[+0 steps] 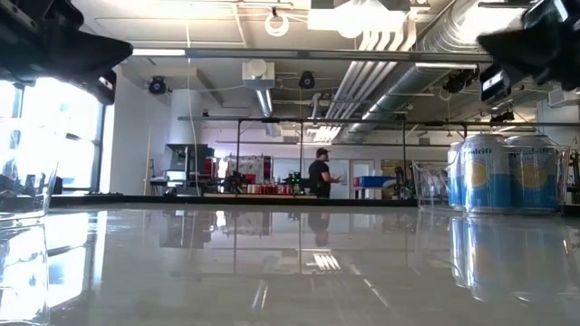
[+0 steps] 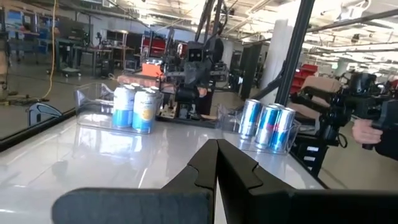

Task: Sort soda cans
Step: Return to Home Position

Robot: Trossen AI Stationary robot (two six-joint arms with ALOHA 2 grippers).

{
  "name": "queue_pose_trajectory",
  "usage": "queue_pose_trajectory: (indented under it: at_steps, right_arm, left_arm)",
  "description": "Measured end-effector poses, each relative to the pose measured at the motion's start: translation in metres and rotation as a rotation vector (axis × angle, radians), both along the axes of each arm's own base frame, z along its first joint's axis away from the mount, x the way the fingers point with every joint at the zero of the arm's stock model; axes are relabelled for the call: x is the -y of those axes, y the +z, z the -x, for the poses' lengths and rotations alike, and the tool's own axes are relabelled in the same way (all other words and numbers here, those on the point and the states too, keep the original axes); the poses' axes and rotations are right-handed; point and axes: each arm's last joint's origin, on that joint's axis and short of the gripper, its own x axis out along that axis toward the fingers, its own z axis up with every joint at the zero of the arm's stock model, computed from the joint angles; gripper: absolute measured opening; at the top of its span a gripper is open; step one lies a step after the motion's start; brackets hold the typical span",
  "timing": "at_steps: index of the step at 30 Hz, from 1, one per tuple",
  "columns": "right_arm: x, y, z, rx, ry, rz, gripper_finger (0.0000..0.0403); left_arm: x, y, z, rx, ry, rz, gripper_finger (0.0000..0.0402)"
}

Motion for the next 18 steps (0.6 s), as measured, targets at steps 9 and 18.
queue_pose_trajectory:
  at_steps: [9,18]
  right_arm:
    - [0.01,-0.016,-0.002,-0.169,-0.08,-0.003,0.0]
    - [0.013,-0.019,-0.003,-0.204,-0.182,-0.021,0.0]
  left_arm:
    - [0.0,-0.006,0.0,-0.065,-0.005,-0.052,0.0]
    - [0.002,-0.011,-0.004,-0.126,-0.029,-0.012,0.0]
